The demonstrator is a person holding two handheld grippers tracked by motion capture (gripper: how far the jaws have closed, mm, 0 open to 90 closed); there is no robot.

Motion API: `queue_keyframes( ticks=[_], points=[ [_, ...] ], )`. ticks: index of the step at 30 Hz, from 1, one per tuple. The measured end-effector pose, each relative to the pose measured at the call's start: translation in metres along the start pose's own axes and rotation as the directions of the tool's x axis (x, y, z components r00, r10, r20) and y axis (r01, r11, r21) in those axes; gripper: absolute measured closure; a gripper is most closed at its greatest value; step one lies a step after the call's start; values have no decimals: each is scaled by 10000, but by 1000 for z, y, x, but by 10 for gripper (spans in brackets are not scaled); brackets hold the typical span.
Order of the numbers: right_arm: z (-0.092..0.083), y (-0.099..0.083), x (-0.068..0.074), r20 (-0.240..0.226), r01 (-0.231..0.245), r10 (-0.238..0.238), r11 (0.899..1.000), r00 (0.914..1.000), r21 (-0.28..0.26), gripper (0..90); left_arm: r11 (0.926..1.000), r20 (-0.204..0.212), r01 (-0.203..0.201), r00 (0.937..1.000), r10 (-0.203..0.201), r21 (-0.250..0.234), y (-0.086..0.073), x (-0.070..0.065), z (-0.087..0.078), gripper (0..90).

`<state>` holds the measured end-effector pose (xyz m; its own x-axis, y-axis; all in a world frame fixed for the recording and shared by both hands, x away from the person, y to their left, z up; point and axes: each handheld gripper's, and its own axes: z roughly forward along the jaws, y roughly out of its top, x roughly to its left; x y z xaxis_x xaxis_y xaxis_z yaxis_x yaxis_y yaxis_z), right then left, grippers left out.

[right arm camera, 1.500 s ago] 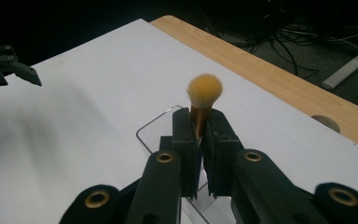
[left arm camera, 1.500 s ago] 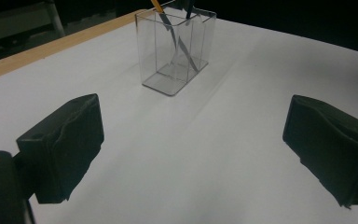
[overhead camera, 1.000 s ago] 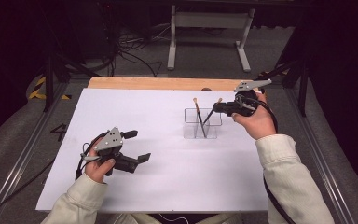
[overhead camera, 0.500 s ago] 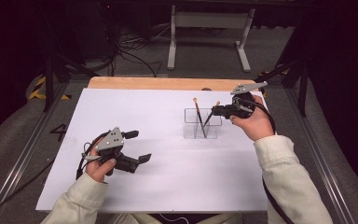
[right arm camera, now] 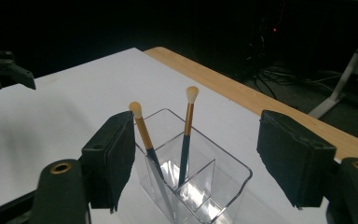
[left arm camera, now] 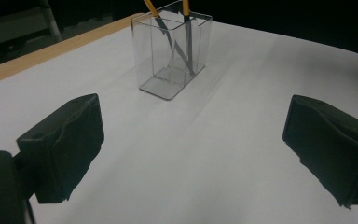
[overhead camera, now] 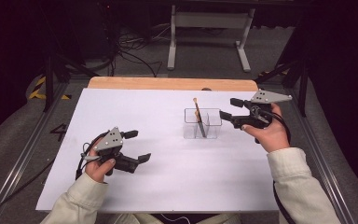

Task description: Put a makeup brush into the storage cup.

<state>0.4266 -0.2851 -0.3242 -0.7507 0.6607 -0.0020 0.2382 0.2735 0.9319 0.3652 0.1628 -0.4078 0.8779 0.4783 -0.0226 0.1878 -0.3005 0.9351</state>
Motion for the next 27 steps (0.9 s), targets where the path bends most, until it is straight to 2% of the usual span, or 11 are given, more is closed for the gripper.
queue_keyframes(
  ticks=[5,9,15,16,19,27],
  points=[
    [-12,-5,6,-27,34,-35,9986,10000,-537,266,9999,-92,3,10000,-4,-126,-1,1,-6,57],
    [-19,-11,13,-57,62,-67,9958,10000,-919,217,9996,-153,22,9999,-26,-264,-2,1,-13,54],
    [-28,-18,20,-63,169,-177,9926,9998,-1204,207,9994,-288,75,9995,-85,-351,-4,2,-22,52],
    [-32,-22,23,-19,186,-191,9896,9998,-1424,194,9992,-349,81,9993,-95,-402,-4,2,-23,52],
    [-36,-28,26,-6,118,-121,9863,9999,-1646,183,9987,-402,186,9990,-205,-466,-7,3,-28,51],
    [-43,-45,29,111,-123,145,9850,9998,-1723,123,9974,-607,294,9976,-333,-653,-13,3,-38,48]
  ],
)
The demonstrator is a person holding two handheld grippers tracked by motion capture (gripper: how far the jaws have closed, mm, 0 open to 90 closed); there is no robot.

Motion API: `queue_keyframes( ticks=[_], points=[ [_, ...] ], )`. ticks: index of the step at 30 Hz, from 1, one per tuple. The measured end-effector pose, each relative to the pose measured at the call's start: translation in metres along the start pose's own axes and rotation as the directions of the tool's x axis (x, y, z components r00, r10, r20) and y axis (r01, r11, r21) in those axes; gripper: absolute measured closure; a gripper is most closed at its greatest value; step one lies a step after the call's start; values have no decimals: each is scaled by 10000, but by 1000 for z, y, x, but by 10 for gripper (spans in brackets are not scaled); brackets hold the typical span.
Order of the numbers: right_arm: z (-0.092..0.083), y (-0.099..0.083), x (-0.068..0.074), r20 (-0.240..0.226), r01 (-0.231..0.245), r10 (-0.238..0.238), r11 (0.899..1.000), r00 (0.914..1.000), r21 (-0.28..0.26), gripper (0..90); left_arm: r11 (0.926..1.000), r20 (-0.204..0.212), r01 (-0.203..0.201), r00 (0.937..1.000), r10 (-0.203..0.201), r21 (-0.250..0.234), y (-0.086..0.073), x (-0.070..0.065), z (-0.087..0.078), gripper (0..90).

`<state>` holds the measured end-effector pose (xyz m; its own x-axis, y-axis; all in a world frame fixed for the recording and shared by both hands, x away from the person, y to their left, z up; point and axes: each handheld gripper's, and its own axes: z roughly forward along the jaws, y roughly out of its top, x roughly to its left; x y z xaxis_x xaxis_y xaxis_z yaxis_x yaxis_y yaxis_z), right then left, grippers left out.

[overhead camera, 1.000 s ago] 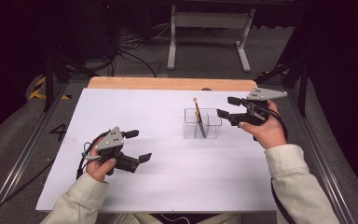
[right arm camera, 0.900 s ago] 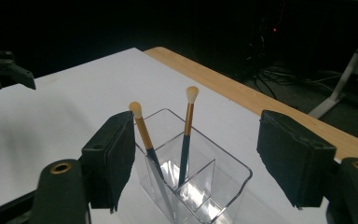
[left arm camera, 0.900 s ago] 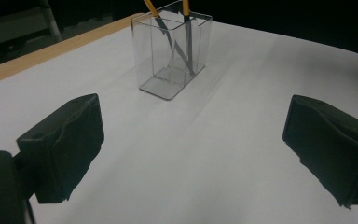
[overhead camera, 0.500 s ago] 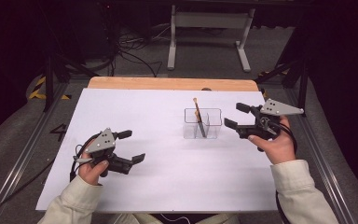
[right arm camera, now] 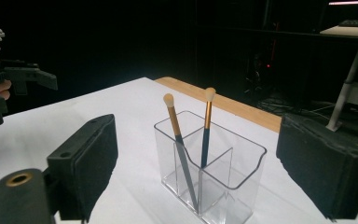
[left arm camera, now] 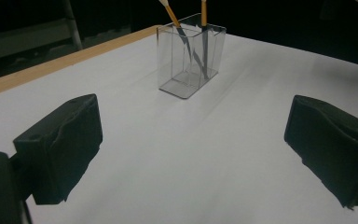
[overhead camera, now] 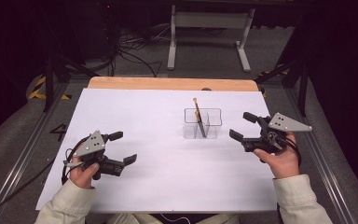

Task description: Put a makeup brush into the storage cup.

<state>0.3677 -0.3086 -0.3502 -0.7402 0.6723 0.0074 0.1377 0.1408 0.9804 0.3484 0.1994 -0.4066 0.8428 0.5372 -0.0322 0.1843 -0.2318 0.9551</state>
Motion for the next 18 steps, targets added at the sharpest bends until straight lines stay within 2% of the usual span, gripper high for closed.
queue_keyframes(
  ticks=[5,9,15,18],
  points=[
    [-8,-13,-1,186,-134,134,9999,9997,-41,104,9999,-118,52,9999,-54,-151,-3,0,-5,45],
    [-11,-27,-3,259,-356,350,9991,9991,225,101,9998,-193,105,9998,-108,-161,-6,0,-9,43],
    [-15,-46,-6,487,-602,594,9981,9970,151,69,9988,-289,240,9993,-252,-425,-12,-1,-14,36],
    [-14,-55,-5,605,-338,318,9989,9977,321,55,9983,-282,402,9987,-414,-415,-18,0,-14,34]
  ],
)
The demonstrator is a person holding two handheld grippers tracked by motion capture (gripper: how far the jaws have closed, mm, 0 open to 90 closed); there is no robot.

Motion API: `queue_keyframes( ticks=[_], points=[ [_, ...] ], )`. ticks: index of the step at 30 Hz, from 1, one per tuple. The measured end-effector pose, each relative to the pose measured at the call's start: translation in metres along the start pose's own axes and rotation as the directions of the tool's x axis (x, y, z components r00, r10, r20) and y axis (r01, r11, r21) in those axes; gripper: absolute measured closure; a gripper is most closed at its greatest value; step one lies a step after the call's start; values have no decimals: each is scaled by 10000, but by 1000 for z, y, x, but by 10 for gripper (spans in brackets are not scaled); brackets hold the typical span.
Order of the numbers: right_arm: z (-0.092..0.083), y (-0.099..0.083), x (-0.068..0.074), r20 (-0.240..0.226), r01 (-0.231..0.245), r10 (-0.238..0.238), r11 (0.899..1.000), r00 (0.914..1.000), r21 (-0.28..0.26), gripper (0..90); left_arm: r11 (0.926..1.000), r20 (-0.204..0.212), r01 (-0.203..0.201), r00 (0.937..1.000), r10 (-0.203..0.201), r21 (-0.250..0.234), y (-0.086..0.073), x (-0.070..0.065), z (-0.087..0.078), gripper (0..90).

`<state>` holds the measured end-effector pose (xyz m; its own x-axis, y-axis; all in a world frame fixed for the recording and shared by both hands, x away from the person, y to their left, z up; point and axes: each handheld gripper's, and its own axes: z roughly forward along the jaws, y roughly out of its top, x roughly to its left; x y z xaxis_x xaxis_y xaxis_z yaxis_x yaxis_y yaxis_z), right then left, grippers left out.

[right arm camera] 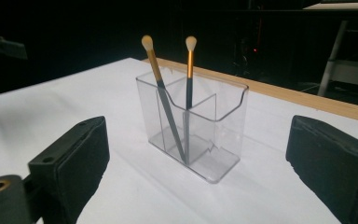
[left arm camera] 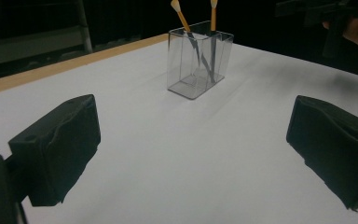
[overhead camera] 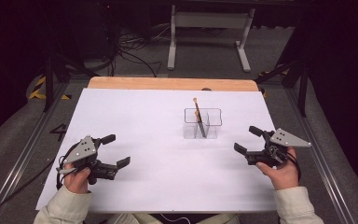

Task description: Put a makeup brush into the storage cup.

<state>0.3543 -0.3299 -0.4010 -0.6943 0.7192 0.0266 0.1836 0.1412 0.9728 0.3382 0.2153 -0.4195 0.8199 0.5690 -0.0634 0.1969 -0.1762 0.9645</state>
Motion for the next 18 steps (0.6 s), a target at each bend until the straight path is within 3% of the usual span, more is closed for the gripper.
queue_keyframes(
  ticks=[6,11,18],
  points=[
    [2,-9,2,-10,27,-27,9998,10000,-176,44,9997,-96,229,9997,-229,3,-9,-1,4,32],
    [4,-19,4,-136,12,-14,9999,9999,-116,45,9999,-283,142,9995,-142,-16,-12,0,6,31],
    [5,-31,4,103,-3,6,9997,9999,-251,44,9994,-251,294,9992,-298,-186,-17,0,8,30]
  ],
)
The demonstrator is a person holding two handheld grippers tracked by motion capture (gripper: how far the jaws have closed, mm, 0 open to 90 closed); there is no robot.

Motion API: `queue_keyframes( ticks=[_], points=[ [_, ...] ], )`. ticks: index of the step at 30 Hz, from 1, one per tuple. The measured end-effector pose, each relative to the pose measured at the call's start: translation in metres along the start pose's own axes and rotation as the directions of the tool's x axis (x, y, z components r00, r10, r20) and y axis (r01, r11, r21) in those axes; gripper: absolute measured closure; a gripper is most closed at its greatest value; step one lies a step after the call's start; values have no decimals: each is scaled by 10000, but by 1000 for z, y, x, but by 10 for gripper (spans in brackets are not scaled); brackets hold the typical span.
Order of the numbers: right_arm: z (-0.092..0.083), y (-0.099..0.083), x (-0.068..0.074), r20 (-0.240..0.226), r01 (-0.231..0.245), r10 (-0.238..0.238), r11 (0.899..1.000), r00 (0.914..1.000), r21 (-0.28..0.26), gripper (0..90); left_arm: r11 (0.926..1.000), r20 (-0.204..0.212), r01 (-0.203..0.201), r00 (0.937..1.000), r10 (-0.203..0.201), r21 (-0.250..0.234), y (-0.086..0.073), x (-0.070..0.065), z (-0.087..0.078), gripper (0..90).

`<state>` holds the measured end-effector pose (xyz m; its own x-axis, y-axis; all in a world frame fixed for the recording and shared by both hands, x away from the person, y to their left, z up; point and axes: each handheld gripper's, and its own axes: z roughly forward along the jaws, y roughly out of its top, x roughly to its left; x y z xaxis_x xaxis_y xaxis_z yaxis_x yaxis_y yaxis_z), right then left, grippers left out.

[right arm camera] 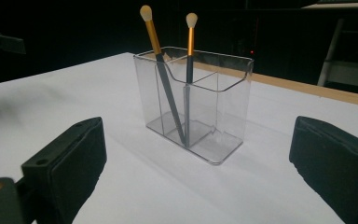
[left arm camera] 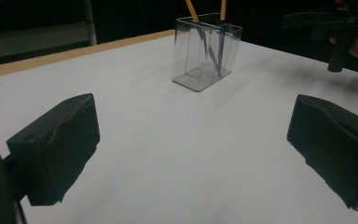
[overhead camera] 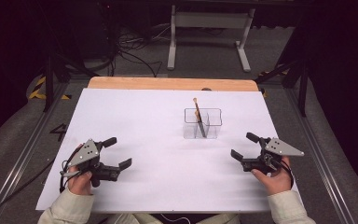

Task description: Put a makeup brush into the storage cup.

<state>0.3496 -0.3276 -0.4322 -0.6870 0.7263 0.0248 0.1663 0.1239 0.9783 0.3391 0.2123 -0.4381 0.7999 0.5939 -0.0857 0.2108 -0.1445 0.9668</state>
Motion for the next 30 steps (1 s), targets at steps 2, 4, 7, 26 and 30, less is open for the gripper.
queue_keyframes(
  ticks=[2,4,7,26,30],
  points=[
    [0,-3,1,75,58,-58,10000,10000,-49,44,10000,92,-15,10000,16,-67,-2,1,0,34],
    [0,-6,1,120,58,-58,10000,9999,-37,43,9999,74,-73,9999,73,-81,-4,3,1,33],
    [3,-10,2,90,7,-8,10000,10000,88,43,10000,37,74,10000,-74,-57,-6,4,2,33],
    [10,-17,3,152,42,-54,9969,9999,787,44,9993,-93,386,9992,-386,-11,-16,13,2,44],
    [10,-16,5,147,122,-133,9974,9998,717,44,9990,-125,454,9989,-454,-15,-15,14,2,44]
  ],
)
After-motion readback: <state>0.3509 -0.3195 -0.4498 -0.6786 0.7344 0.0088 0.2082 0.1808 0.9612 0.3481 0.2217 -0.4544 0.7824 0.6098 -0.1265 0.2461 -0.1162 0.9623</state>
